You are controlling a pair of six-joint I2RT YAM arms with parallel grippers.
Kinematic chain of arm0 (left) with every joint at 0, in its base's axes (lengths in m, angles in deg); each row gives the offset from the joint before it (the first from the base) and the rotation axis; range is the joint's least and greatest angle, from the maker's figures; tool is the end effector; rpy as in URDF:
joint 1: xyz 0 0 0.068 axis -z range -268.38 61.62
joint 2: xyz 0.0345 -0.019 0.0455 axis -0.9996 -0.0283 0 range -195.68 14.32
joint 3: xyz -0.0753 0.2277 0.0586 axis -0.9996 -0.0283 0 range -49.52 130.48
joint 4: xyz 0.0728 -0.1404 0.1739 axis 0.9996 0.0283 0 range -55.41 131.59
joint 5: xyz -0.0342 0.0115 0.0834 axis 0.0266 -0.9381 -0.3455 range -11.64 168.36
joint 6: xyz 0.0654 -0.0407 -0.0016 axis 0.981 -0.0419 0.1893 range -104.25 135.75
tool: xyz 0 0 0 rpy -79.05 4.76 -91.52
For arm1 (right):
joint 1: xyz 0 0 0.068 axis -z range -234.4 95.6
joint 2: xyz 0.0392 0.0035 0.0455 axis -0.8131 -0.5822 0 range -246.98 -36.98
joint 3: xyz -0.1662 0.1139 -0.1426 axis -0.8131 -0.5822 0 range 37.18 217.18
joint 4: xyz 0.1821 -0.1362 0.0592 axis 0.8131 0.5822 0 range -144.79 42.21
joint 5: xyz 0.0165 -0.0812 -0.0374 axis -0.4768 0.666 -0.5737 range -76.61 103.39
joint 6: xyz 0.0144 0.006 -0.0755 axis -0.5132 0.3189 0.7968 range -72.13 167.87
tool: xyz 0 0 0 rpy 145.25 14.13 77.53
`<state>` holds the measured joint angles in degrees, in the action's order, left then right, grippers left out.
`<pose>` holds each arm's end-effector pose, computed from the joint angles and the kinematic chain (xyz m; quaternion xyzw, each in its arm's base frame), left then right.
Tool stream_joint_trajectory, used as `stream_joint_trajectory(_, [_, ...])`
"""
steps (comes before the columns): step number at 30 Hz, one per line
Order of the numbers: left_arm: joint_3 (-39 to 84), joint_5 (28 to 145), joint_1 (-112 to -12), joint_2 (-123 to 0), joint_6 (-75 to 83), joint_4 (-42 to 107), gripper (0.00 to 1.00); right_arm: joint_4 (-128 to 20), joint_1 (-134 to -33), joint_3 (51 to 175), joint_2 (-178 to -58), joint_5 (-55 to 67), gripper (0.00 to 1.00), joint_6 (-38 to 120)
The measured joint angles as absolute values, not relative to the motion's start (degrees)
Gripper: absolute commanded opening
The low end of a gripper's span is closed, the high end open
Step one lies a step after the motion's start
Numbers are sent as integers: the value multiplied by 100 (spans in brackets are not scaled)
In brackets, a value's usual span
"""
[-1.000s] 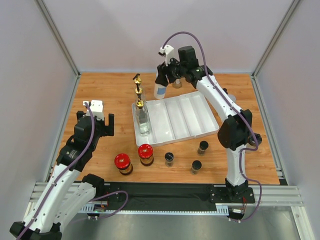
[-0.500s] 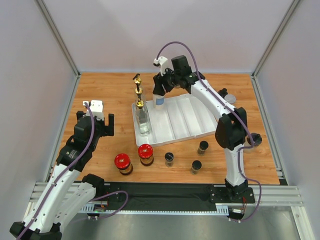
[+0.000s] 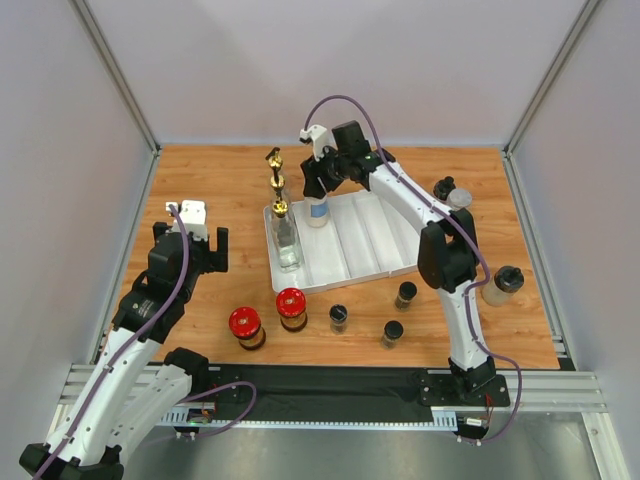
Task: Organize the condiment bottles
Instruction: Place the bottle in the storage box.
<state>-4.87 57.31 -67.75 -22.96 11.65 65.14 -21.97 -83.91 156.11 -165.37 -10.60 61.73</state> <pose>0.1605 -0.0352 0.2912 0.0184 0.8266 0.0331 0.5615 0.4131 0.2645 0.2327 -0.4087 0.8002 0.2422 0.3661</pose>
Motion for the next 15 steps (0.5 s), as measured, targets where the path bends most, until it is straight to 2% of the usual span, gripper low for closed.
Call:
stream_joint_trajectory(2, [-487,5731,-6775,-2296,1165,6511,100,-2191,-8409,15611,-16537,-1025,17,6202])
stream_joint_trajectory(15, [-487,5733,-6775,-2296,1165,6511,100,-2296,-8466,15436,-16498,-968,46,6473])
